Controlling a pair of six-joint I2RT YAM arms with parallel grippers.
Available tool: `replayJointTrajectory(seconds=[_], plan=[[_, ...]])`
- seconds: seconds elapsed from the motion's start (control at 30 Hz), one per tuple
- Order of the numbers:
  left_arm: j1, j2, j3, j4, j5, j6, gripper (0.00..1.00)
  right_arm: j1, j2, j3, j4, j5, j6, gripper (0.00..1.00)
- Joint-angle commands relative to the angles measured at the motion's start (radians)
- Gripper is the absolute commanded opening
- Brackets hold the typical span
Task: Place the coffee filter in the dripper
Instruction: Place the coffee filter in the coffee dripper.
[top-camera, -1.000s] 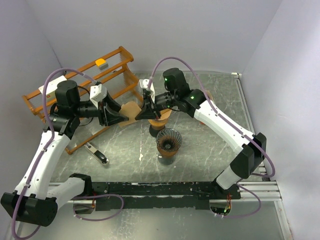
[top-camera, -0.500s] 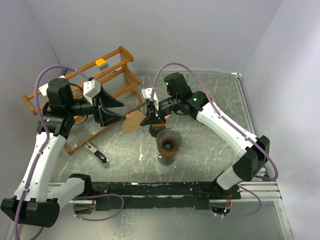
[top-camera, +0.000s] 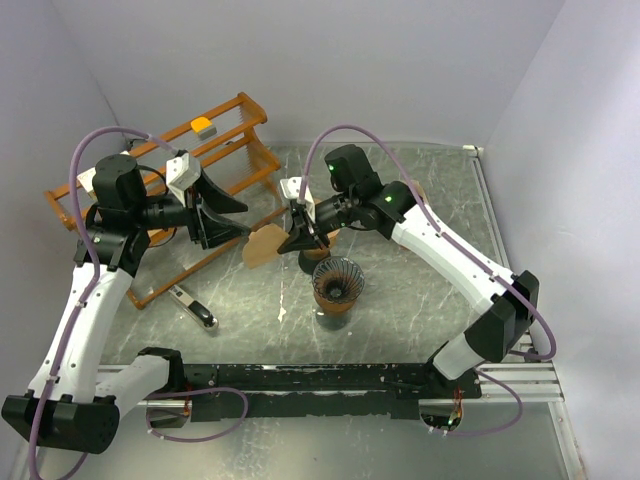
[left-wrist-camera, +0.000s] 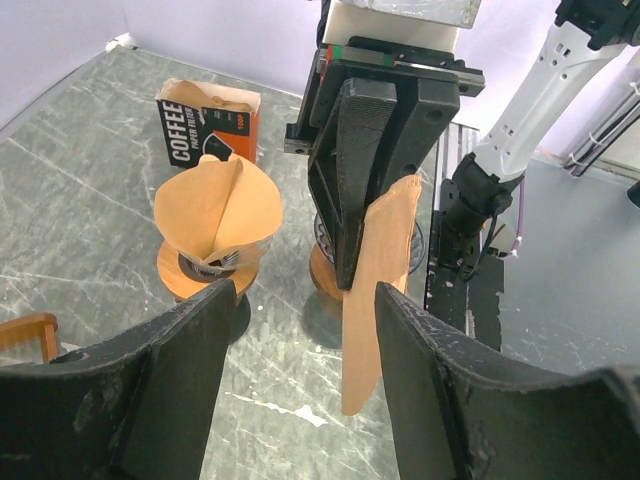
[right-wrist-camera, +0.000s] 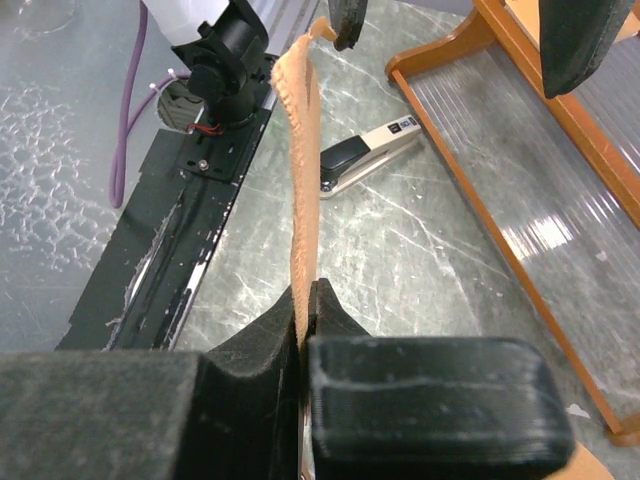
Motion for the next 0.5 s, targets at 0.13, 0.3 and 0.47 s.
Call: replayJointTrajectory(seconds=[0.13, 0.3, 0.47], plan=[[0.010, -0.035, 0.005, -0.028, -0.003, 0.042, 0.69, 0.004, 0.013, 0.029, 0.003, 0.006, 0.023, 0.00], [0.023, -0.049, 0.064, -0.145, -0.083, 0.153, 0.71, 0.005, 0.006, 0.013, 0.006, 0.024, 0.020, 0.00], [0.028, -0.046, 0.062, -0.134, -0.002, 0.135, 0.72, 0.005, 0.018, 0.032, -0.003, 0.008, 0.025, 0.00]])
